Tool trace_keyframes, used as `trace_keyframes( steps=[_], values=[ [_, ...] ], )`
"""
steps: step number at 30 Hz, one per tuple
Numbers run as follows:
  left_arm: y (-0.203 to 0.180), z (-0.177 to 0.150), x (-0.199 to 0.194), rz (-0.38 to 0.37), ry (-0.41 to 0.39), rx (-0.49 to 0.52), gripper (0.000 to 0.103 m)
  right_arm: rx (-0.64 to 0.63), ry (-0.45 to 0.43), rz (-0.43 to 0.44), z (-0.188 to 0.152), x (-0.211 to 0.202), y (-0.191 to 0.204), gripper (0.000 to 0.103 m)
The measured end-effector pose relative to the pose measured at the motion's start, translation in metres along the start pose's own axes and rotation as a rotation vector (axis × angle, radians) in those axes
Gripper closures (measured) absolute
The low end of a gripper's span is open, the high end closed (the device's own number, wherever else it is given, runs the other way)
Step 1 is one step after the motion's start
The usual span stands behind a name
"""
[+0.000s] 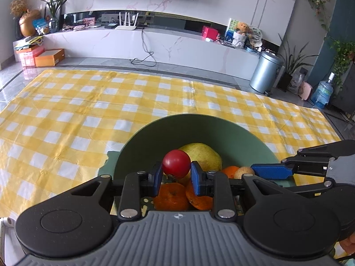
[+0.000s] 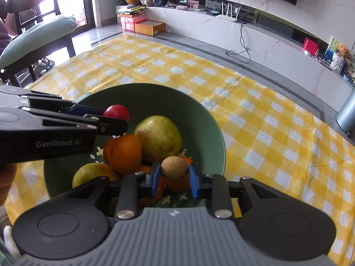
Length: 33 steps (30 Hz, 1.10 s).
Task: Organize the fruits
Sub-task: 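Carry the red fruit in the left tool and kiwi in the right tool into the colander, then open the left tool to release the red fruit while the right tool releases the kiwi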
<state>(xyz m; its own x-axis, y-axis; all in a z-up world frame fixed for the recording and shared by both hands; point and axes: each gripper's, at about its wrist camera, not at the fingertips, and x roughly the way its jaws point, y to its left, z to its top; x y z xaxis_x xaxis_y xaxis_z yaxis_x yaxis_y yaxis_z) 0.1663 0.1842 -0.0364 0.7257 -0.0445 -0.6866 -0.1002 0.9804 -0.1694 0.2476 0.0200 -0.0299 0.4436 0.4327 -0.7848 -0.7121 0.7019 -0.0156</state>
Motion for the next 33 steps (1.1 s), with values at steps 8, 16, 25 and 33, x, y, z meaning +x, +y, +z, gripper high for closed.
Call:
trace_keyframes(
  steps=[8, 16, 25, 33],
  values=[
    [0.003, -0.002, 0.002, 0.026, 0.012, -0.007, 0.072, -0.008, 0.012, -0.002, -0.002, 0.005, 0.003, 0.078],
    [-0.002, -0.004, -0.002, 0.061, 0.003, 0.033, 0.062, -0.035, -0.007, -0.017, -0.002, -0.003, 0.006, 0.076],
    [-0.011, -0.004, -0.018, 0.081, -0.058, 0.086, 0.051, -0.042, -0.056, -0.059, -0.002, -0.025, 0.006, 0.060],
    [-0.024, -0.008, -0.044, 0.064, -0.138, 0.111, 0.048, 0.016, -0.112, -0.085, -0.017, -0.056, -0.001, 0.056]
  ],
)
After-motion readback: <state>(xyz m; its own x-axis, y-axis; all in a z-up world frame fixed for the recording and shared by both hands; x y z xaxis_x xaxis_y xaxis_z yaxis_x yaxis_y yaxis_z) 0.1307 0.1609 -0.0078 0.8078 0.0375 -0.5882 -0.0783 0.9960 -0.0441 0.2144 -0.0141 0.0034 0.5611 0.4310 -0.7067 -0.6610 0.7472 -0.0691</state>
